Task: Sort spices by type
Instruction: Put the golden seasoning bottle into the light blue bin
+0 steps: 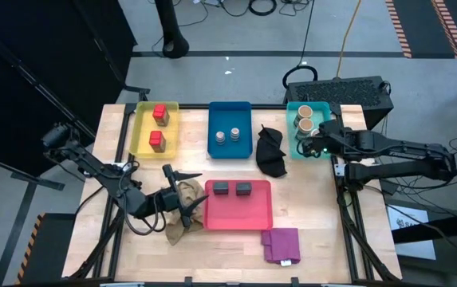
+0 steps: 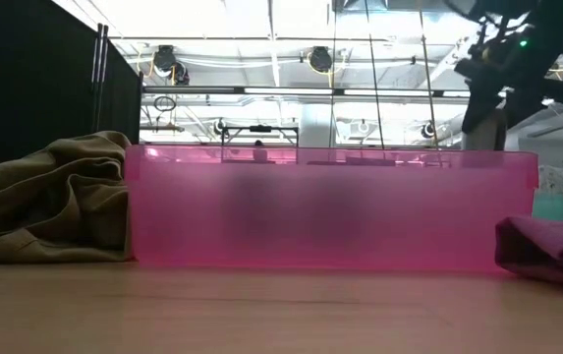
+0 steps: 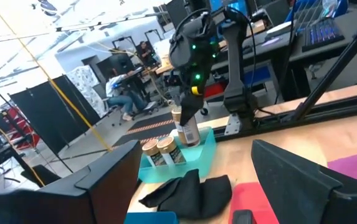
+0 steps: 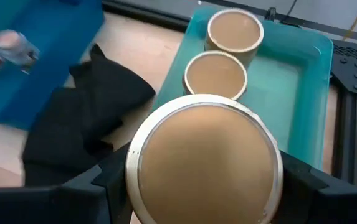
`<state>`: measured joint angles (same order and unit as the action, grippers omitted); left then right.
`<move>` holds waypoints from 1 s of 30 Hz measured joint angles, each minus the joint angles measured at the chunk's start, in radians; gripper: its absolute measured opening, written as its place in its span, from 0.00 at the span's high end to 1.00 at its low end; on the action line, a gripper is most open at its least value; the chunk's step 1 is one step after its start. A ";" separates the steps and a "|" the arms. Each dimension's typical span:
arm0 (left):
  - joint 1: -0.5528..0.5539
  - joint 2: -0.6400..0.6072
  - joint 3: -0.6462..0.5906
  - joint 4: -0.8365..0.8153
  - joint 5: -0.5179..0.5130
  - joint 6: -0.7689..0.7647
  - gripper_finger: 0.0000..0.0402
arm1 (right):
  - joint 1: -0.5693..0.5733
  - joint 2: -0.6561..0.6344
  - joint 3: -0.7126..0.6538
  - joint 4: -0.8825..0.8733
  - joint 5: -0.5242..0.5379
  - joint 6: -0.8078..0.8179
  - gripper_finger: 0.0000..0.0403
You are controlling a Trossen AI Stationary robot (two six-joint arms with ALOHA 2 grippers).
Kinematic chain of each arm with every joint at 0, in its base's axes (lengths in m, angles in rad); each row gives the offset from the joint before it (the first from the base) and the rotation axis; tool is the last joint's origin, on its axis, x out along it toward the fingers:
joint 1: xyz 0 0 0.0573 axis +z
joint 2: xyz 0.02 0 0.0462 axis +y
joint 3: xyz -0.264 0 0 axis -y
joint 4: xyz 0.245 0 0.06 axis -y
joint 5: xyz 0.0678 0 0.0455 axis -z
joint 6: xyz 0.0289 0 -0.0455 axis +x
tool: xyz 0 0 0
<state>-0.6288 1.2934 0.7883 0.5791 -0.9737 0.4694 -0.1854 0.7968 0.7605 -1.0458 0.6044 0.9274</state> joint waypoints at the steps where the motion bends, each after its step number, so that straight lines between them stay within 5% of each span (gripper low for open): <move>1: 0.000 0.000 0.000 -0.001 0.000 0.000 0.23 | -0.006 0.016 0.000 0.000 -0.003 -0.005 0.39; 19: 0.000 0.000 0.000 -0.036 0.000 0.006 0.23 | -0.051 0.156 0.000 0.036 -0.038 -0.060 0.39; 30: 0.000 0.000 0.000 -0.038 0.000 0.006 0.23 | -0.164 0.155 -0.049 0.169 -0.162 -0.205 0.39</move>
<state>-0.6289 1.2934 0.7879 0.5407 -0.9741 0.4755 -0.3496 0.9520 0.7117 -0.8764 0.4424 0.7226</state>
